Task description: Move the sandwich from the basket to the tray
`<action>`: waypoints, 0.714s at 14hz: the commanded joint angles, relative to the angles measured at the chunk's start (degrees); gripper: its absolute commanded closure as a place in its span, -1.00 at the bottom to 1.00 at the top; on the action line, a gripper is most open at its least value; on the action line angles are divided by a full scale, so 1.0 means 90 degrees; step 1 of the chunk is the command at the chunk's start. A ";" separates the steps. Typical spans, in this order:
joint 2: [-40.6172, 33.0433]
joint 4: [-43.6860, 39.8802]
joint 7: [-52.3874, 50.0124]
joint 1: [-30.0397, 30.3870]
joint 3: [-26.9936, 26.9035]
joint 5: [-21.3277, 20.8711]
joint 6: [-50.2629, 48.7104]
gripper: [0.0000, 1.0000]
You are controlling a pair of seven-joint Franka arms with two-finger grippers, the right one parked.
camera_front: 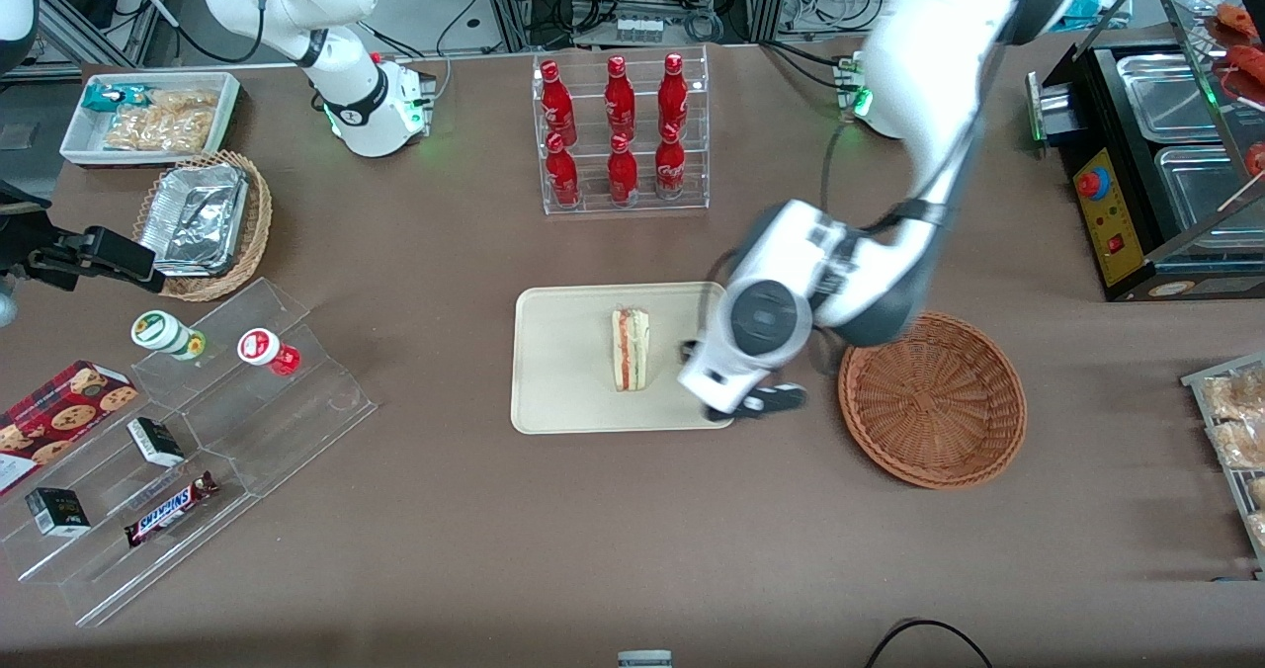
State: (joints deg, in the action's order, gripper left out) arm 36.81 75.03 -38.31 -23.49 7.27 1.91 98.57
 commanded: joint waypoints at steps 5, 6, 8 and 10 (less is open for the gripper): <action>-0.1871 0.1722 0.2408 0.1827 0.0071 0.0042 -0.0842 -1.00; -0.2115 0.1722 0.2556 0.2071 0.0071 0.0042 -0.1087 -1.00; -0.2632 0.1693 0.2557 0.2190 0.0052 0.0022 -0.1478 -1.00; -0.3140 0.1673 0.2557 0.2200 -0.0113 -0.0084 -0.1733 -1.00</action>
State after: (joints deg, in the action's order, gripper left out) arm 14.59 87.59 -15.50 -3.42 6.84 1.84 84.41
